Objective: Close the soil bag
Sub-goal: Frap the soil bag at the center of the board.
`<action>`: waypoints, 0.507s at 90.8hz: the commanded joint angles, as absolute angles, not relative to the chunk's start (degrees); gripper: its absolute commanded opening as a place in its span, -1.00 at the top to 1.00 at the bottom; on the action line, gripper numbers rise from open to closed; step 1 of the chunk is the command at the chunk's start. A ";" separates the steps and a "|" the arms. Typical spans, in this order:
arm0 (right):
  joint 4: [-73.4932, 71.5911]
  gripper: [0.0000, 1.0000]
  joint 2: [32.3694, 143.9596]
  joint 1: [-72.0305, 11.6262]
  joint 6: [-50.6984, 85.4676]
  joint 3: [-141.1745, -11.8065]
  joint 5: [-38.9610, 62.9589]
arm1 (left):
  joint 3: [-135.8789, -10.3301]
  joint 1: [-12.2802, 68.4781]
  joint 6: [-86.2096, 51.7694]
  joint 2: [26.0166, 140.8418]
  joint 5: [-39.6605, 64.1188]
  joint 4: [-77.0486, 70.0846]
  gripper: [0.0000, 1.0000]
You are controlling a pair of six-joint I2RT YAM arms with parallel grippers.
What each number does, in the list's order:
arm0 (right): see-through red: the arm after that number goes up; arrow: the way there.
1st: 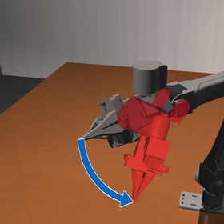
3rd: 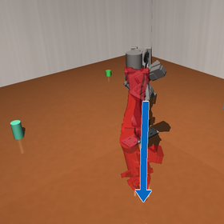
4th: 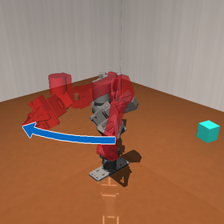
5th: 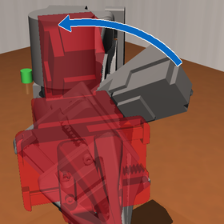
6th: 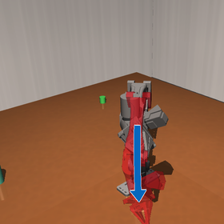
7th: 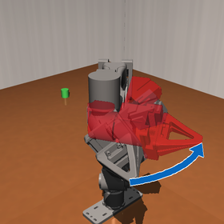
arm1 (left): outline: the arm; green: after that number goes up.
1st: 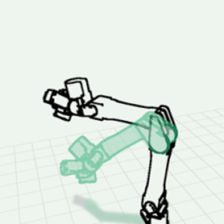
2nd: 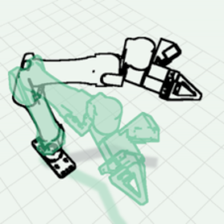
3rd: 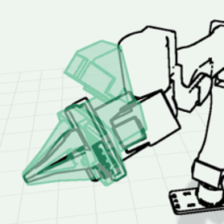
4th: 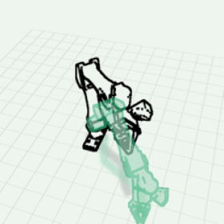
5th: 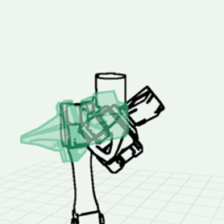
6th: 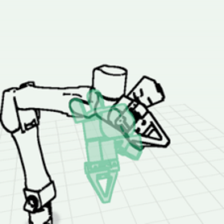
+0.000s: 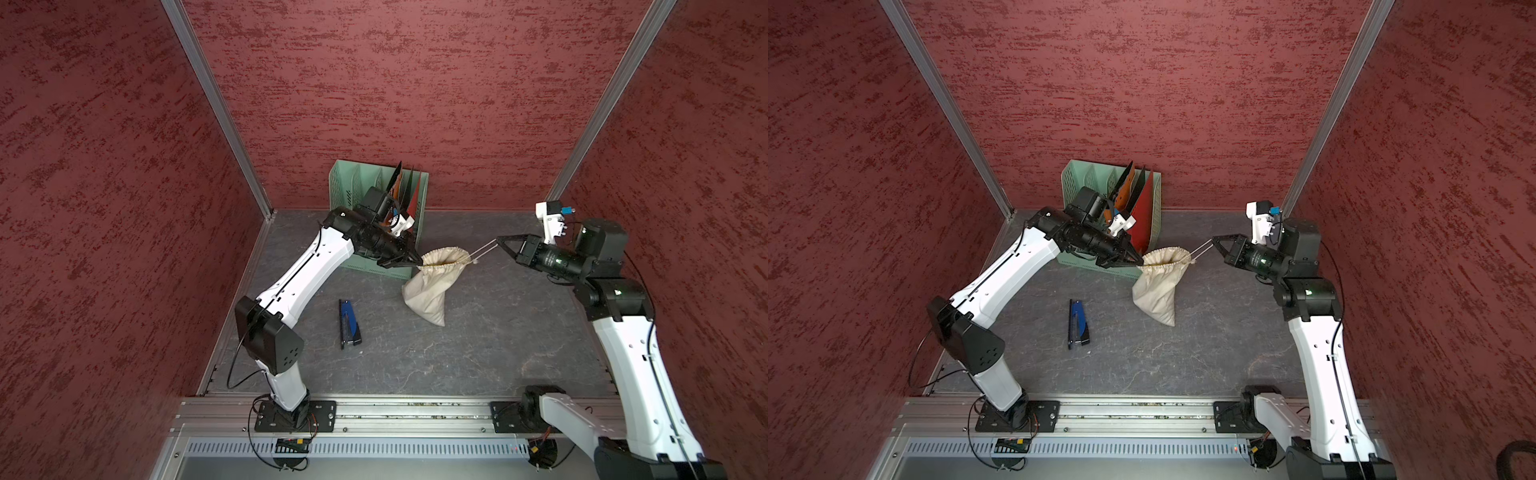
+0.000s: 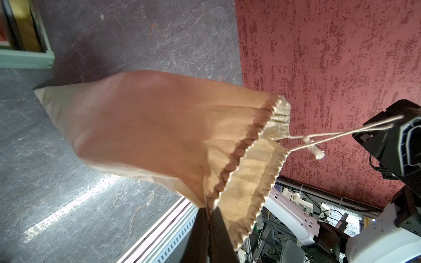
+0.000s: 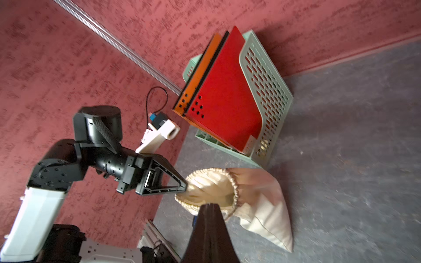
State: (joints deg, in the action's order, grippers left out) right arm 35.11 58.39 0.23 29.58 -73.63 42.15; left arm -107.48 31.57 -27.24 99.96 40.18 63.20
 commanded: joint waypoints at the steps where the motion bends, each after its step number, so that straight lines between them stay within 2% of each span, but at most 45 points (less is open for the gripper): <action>1: 31.01 1.00 58.29 0.70 32.52 -72.60 40.51 | -109.38 31.29 -27.43 100.27 41.22 62.67 0.99; 13: 35.94 1.00 56.49 0.66 28.47 -71.66 37.24 | -109.36 31.28 -27.64 100.27 41.13 62.64 0.96; 28: 32.99 1.00 56.88 0.60 27.65 -70.41 44.13 | -109.36 31.18 -28.84 100.74 41.78 61.43 0.85; 33: 30.97 1.00 57.29 0.63 27.51 -71.24 46.33 | -109.46 31.20 -29.56 101.03 42.37 60.51 0.73; 39: 29.27 1.00 57.92 0.64 27.42 -72.67 48.99 | -110.51 31.11 -29.79 101.56 42.79 60.03 0.37; 46: 28.67 1.00 58.71 0.56 27.08 -74.04 51.75 | -112.80 30.88 -29.30 102.55 42.84 60.38 0.13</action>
State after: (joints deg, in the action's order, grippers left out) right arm 32.99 58.04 0.27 28.49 -71.20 45.82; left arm -109.23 31.44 -29.65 100.88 41.67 62.06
